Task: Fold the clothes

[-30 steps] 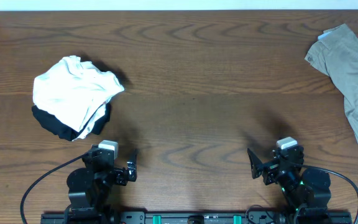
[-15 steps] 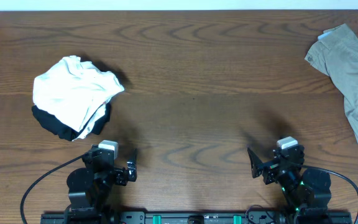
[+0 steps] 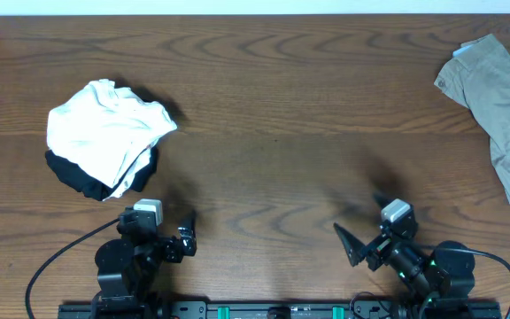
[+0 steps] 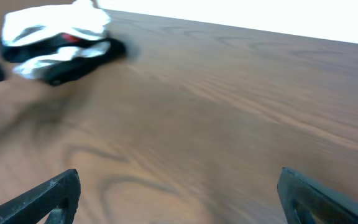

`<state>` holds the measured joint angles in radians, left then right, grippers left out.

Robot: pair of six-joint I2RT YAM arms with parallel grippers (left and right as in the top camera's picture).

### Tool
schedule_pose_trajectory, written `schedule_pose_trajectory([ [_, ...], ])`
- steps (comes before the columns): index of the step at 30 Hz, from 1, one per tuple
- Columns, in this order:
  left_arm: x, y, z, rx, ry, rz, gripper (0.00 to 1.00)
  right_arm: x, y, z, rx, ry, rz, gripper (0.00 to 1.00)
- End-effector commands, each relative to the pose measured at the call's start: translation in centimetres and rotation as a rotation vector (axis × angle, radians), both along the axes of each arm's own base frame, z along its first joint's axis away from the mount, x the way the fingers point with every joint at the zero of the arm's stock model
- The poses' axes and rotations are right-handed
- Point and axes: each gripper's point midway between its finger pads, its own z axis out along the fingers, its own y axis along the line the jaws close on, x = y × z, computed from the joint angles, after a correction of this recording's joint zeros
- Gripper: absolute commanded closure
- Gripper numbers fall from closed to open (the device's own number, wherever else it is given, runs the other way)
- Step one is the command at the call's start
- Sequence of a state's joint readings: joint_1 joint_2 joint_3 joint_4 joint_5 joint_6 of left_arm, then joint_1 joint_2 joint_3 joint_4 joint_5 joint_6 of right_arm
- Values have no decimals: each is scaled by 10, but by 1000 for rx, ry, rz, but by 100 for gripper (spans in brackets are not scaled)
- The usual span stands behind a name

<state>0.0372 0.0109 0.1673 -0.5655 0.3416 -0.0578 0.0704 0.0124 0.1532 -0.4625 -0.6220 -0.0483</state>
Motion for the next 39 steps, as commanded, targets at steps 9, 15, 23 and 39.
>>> schedule_pose_trajectory([
  [9,4,-11,70,-65,-169,-43,2,16,-11,40,133,5,-121,1],
  [15,22,-2,116,-38,-92,1,2,41,-23,61,78,205,-218,1],
  [23,82,-1,130,-31,323,-10,2,84,-20,73,-64,574,-192,1],
  [39,101,-19,105,-98,625,-117,2,197,-180,55,-41,892,-863,30],
])
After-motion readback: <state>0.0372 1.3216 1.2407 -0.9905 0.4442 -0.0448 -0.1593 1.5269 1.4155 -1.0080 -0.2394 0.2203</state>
